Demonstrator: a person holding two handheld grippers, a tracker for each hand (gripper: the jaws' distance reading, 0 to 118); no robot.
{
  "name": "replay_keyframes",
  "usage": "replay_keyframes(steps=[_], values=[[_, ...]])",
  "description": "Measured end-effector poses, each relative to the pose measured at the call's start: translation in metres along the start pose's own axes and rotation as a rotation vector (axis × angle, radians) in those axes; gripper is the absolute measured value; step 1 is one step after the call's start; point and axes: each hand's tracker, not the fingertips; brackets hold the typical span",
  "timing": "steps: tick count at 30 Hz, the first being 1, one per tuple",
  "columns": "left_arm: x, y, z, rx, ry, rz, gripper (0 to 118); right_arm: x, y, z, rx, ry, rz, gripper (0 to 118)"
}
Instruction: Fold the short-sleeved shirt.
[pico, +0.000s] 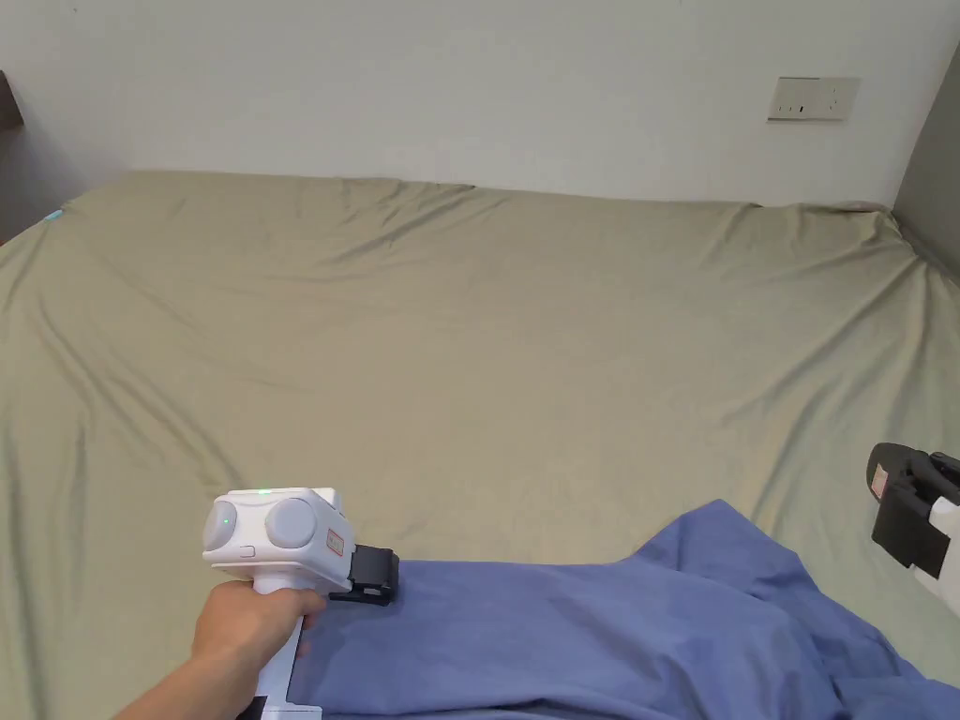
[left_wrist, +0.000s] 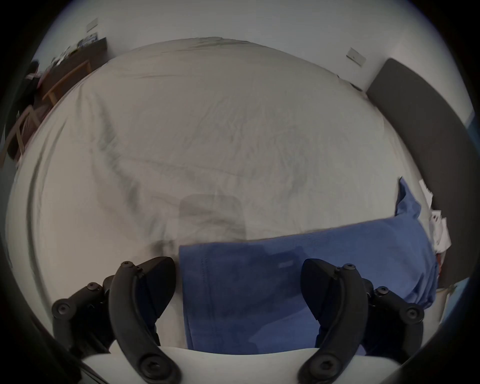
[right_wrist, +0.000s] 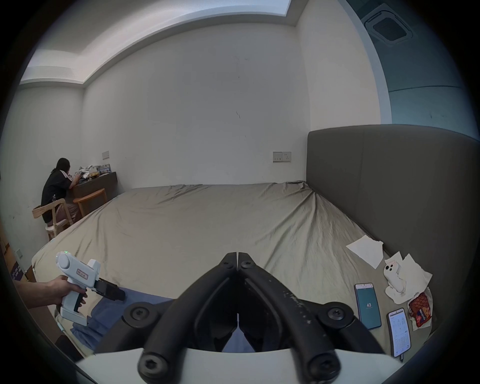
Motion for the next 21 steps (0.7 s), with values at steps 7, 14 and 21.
replay_keyframes(steps=[7, 14, 21], values=[[0.027, -0.011, 0.027, 0.054, 0.075, -0.125, 3, 0.007, -0.005, -0.008, -0.012, -0.01, 0.001, 0], [0.015, -0.027, 0.069, 0.125, -0.099, -0.014, 3, 0.034, 0.0, -0.041, -0.117, -0.006, 0.011, 1], [0.013, -0.05, 0.133, 0.239, -0.168, -0.049, 3, 0.071, -0.003, -0.161, -0.53, 0.062, -0.046, 17]])
